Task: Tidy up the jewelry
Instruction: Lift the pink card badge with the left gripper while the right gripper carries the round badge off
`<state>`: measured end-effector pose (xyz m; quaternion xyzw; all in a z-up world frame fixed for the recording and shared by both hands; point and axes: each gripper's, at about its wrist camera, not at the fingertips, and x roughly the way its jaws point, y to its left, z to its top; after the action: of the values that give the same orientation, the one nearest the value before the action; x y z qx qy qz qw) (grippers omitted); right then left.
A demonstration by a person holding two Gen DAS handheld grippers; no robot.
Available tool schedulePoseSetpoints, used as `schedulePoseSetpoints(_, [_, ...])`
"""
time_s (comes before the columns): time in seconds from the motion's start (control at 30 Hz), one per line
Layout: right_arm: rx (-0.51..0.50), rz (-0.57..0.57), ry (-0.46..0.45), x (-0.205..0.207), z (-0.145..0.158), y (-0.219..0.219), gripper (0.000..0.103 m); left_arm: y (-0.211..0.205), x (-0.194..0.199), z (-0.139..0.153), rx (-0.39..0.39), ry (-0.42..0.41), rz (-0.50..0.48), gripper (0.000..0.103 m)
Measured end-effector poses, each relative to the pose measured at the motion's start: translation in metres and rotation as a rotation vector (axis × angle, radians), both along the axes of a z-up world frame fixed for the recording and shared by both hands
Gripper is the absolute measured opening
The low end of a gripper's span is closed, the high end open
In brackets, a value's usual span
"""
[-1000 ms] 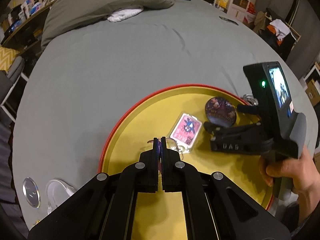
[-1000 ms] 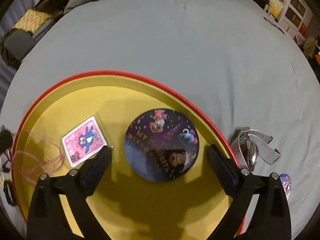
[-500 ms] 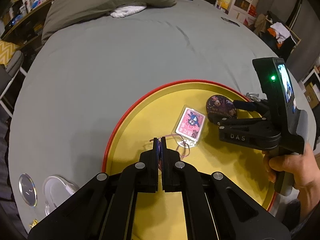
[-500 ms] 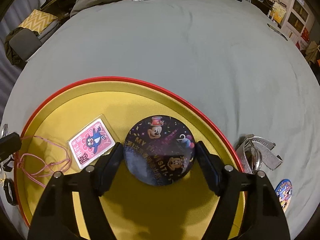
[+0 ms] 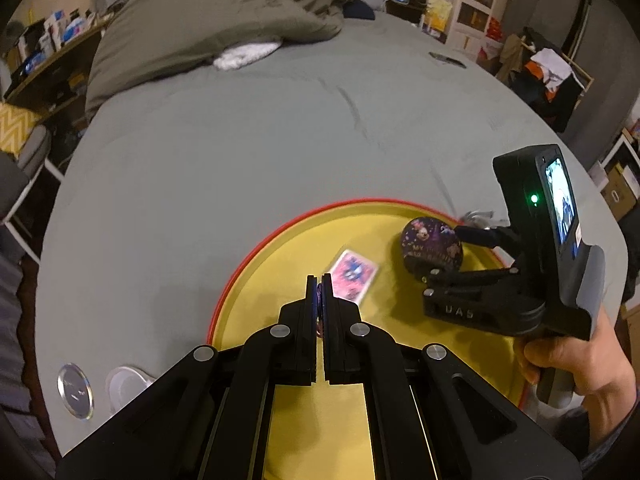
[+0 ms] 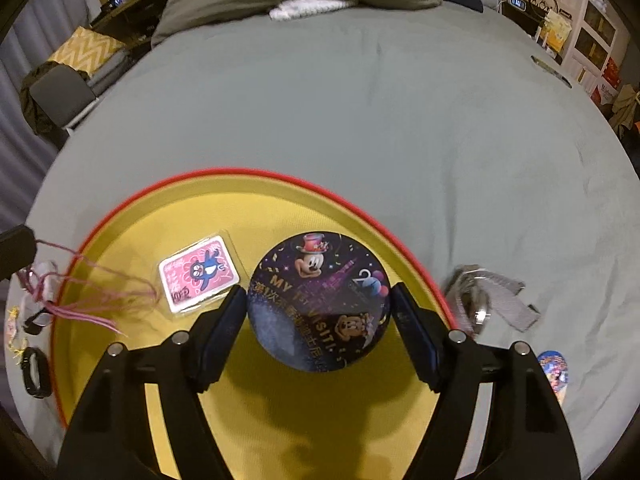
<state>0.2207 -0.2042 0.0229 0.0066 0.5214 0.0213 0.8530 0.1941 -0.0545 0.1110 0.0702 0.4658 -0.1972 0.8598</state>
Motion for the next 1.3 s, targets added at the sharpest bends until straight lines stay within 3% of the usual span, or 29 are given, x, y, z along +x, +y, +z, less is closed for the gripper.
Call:
schedulePoseSetpoints(0.47, [0.015, -0.047, -0.117, -0.056, 0.069, -0.066, 0.069, -0.084, -0.042, 0.103, -0.036, -0.17, -0.14, 0.002])
schedulePoseSetpoints(0.73, [0.003, -0.059, -0.136, -0.098, 0.086, -0.111, 0.07, -0.144, -0.092, 0.136, -0.114, -0.225, -0.254, 0.002])
schedulePoseSetpoints(0.87, [0.004, -0.078, -0.141, -0.121, 0.092, -0.136, 0.07, -0.171, -0.115, 0.138, -0.13, -0.224, -0.311, 0.002])
schedulePoseSetpoints(1.03, [0.024, -0.097, -0.155, -0.145, 0.098, -0.161, 0.07, -0.201, -0.146, 0.122, -0.13, -0.194, -0.386, 0.002])
schedulePoseSetpoints(1.3, [-0.025, -0.068, -0.063, -0.164, 0.06, -0.175, 0.07, -0.222, -0.17, 0.068, -0.075, -0.137, -0.429, 0.002])
